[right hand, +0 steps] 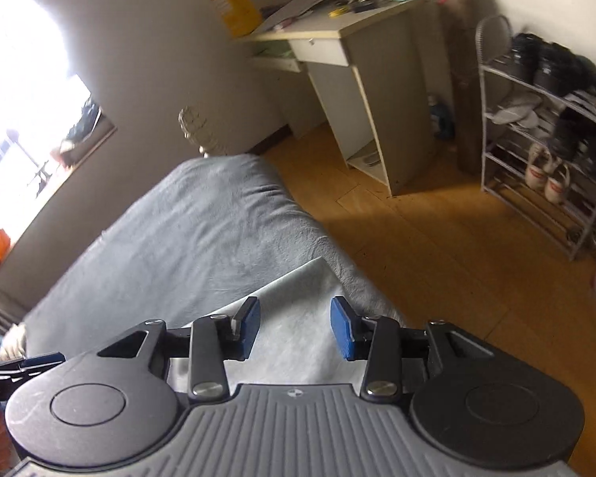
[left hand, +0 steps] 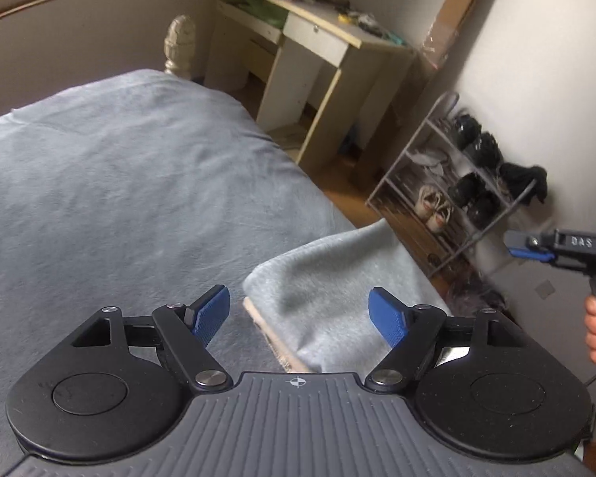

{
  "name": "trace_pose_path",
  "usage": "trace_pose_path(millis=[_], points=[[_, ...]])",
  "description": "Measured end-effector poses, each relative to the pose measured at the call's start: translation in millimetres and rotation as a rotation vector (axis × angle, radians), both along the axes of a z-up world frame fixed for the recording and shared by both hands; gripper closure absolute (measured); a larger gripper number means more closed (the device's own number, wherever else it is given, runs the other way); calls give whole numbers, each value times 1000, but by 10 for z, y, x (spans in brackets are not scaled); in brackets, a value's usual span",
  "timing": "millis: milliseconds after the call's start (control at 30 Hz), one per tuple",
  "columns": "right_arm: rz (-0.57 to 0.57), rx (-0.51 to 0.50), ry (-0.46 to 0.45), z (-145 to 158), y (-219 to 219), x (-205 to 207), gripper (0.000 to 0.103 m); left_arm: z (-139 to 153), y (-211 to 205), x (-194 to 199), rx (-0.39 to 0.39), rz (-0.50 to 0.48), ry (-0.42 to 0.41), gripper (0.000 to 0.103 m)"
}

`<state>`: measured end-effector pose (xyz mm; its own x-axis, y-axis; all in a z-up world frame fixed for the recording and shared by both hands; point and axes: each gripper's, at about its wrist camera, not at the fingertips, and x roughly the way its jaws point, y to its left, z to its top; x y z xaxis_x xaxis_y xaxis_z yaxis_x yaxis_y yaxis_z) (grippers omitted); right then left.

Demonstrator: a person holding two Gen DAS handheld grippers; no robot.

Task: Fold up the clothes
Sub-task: 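Lower the sweatpants onto the stack and open both grippers, then withdraw both open grippers from the clothes stack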

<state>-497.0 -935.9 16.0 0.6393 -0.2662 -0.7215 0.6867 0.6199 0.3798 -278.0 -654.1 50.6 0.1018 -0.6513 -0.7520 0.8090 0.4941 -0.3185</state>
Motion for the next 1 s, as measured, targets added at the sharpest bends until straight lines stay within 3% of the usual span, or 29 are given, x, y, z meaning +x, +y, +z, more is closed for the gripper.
trace_pose_path(millis=[167, 333, 600, 833, 1000], points=[[-93, -1, -87, 579, 435, -311, 57, 122, 359, -138, -36, 57, 51, 24], [-133, -35, -132, 908, 1184, -268, 41, 275, 763, -307, -53, 70, 61, 22], [-184, -113, -55, 1244, 2247, -325, 25, 763, 1453, -634, -77, 89, -89, 1], [-179, -288, -7, 1631, 2938, -566, 7, 973, 1763, -1069, -56, 123, -156, 0], [-188, -356, 24, 1730, 3118, -796, 5, 956, 1698, -1359, -44, 133, -143, 0]])
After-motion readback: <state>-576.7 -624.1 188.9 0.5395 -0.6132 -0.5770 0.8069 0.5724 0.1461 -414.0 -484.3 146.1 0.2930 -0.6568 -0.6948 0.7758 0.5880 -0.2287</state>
